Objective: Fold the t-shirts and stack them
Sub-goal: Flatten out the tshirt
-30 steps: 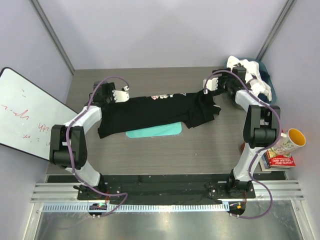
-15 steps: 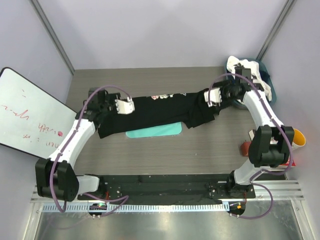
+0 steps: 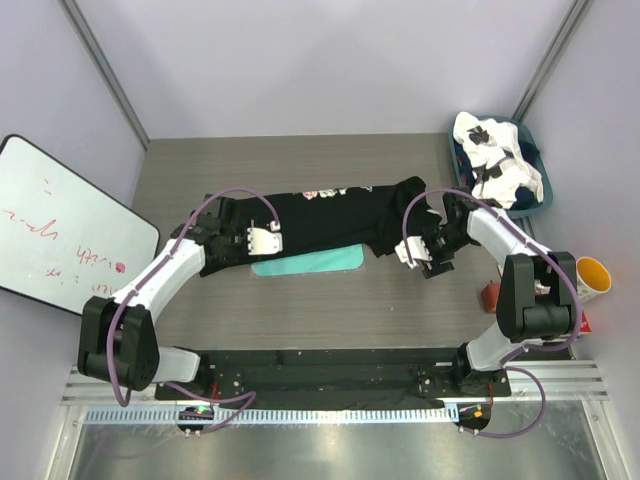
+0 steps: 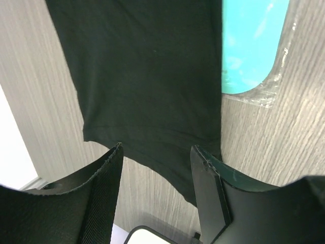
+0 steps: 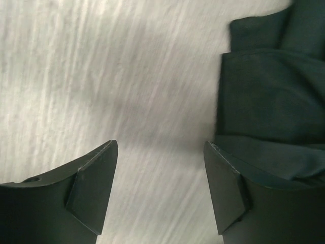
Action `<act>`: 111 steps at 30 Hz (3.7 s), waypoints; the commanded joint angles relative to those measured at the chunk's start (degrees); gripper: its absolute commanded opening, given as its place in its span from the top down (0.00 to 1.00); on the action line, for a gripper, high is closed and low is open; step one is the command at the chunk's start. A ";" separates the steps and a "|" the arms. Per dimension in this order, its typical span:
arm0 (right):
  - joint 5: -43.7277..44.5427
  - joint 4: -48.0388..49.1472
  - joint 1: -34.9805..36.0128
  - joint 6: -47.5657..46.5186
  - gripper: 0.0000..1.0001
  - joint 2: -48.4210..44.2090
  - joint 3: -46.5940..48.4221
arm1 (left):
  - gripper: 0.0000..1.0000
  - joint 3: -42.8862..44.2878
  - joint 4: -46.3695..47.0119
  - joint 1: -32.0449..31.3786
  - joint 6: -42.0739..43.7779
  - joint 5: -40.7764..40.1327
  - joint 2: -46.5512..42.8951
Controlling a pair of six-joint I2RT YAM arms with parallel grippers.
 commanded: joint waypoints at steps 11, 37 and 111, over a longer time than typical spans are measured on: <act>-1.31 27.88 1.28 5.72 0.34 -2.12 -7.86 | 0.45 1.14 -1.05 -1.60 -3.50 -0.59 0.18; 3.17 37.06 2.95 11.62 0.99 -2.30 -9.02 | 0.47 0.70 -1.22 -2.22 -3.85 -0.86 1.23; 6.69 42.42 2.95 15.85 0.99 -2.83 -2.33 | 0.89 7.47 -6.41 1.21 -0.07 -0.68 6.42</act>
